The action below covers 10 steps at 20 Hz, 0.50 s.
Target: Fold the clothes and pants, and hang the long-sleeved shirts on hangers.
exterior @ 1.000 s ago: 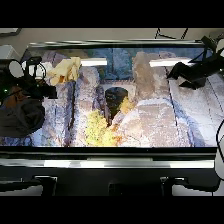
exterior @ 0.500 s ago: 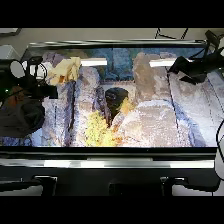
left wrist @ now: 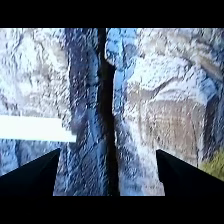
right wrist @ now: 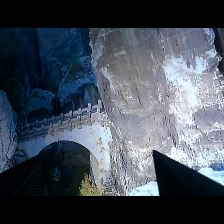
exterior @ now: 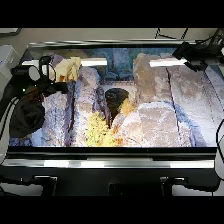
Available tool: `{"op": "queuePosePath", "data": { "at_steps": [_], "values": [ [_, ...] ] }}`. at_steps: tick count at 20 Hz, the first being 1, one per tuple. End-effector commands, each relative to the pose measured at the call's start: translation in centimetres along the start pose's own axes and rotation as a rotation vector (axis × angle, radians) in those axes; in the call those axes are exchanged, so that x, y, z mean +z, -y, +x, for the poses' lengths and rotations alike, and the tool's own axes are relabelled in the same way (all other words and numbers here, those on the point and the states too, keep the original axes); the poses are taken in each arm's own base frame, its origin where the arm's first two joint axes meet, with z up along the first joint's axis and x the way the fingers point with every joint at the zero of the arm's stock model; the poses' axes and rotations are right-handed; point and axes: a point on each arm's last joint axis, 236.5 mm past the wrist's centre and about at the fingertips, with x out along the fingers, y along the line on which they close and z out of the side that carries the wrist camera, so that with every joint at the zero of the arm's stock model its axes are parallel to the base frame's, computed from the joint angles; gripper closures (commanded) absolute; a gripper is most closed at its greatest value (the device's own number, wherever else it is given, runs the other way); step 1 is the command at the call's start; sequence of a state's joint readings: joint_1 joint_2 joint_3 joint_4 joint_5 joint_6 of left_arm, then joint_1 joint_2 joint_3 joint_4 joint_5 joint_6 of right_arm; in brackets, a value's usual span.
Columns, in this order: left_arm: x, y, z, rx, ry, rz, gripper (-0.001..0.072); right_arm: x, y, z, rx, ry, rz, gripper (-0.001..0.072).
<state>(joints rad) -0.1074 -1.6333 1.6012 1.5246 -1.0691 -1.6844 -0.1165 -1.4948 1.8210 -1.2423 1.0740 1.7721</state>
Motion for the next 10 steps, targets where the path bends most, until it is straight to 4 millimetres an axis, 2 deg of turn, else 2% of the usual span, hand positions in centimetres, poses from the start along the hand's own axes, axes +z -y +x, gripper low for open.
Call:
{"op": "queuePosePath", "data": {
  "at_steps": [1,2,3,4,6,7,8,10],
  "values": [
    [11.0,0.7,0.4,-0.072,0.440,-0.063,-0.0011,0.9,-0.2,0.1,0.008,0.038,-0.032,0.0024],
    [13.8,-0.7,-0.1,-0.078,0.509,-0.126,-0.0011,0.2,-0.1,0.2,0.003,0.011,-0.060,0.0024],
    [15.7,-3.2,0.2,-0.075,0.508,-0.233,-0.0011,-0.6,0.2,0.4,-0.005,-0.026,-0.072,0.0024],
    [16.2,-5.9,1.1,-0.064,0.461,-0.320,-0.0012,-1.4,0.4,0.6,-0.010,-0.059,-0.085,0.0024],
    [15.0,-10.4,3.7,-0.058,0.343,-0.467,-0.0013,-3.2,1.0,0.9,-0.023,-0.137,-0.088,0.0024],
    [14.1,-11.6,5.0,-0.087,0.316,-0.548,-0.0013,-3.8,1.2,1.1,-0.028,-0.166,-0.086,0.0024],
    [13.4,-12.1,6.4,-0.137,0.305,-0.627,-0.0013,-4.4,1.4,1.3,-0.032,-0.187,-0.085,0.0024],
    [13.0,-11.8,8.6,-0.245,0.322,-0.762,-0.0013,-5.0,1.8,1.9,-0.037,-0.215,-0.094,0.0024]
  ]
}}
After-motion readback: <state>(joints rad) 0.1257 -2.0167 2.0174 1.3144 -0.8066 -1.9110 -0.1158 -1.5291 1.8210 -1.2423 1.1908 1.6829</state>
